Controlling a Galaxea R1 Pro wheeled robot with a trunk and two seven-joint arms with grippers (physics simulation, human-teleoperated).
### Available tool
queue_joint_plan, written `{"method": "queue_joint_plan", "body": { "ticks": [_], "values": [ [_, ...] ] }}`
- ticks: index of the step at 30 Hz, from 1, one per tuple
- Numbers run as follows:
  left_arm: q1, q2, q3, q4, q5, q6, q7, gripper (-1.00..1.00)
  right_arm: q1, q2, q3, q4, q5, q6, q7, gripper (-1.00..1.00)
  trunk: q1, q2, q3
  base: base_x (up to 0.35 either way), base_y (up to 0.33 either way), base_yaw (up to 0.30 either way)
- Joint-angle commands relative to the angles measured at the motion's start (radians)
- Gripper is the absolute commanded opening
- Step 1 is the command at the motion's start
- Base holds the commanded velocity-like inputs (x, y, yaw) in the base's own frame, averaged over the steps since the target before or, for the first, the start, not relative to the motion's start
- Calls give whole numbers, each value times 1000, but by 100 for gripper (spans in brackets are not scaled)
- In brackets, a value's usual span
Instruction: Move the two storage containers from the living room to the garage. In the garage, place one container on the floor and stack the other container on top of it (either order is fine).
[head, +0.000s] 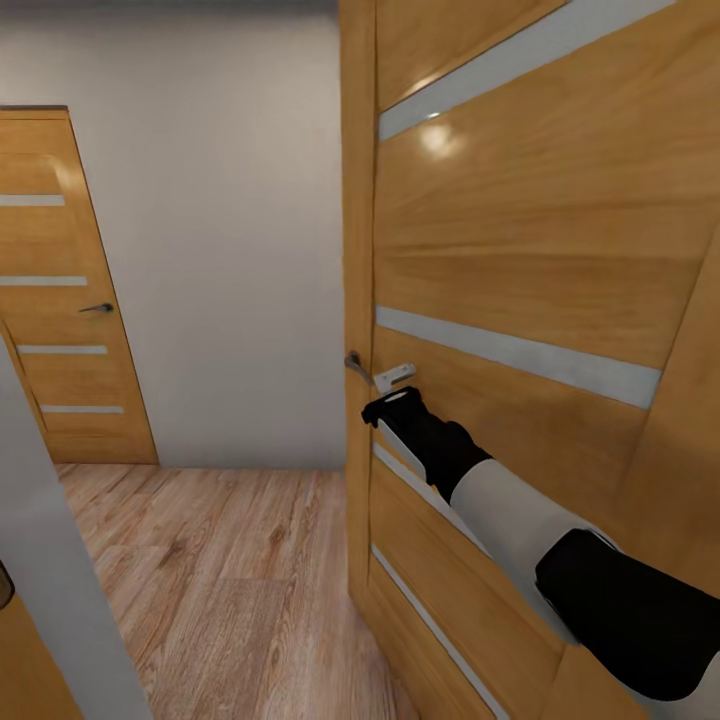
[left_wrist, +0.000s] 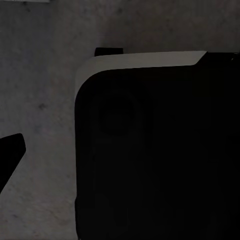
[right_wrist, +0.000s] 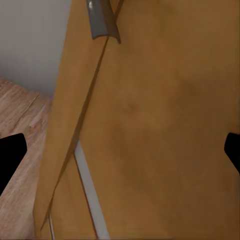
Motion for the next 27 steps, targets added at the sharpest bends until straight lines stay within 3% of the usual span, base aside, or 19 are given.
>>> {"method": "queue_joint_plan", "body": {
  "ticks": [1,7,17,21,27],
  "values": [
    [0,0,1,0,1,-2,0,100,-3,0,3,4,3,6,-12,100,0,-1,-1,0,0,0],
    [0,-1,1,0,1,-2,0,100,-61,0,1,103,2,-8,-13,100,0,-1,-1,0,0,0],
    [0,-1,1,0,1,-2,0,100,-68,0,1,117,3,-12,-14,100,0,-1,-1,0,0,0],
    [0,-1,1,0,1,-2,0,100,-68,0,1,94,6,-11,-13,100,0,-1,-1,0,0,0],
    [0,0,1,0,1,-2,0,100,-68,0,-10,-14,-3,3,0,100,0,-1,-1,0,0,0]
  ]
}}
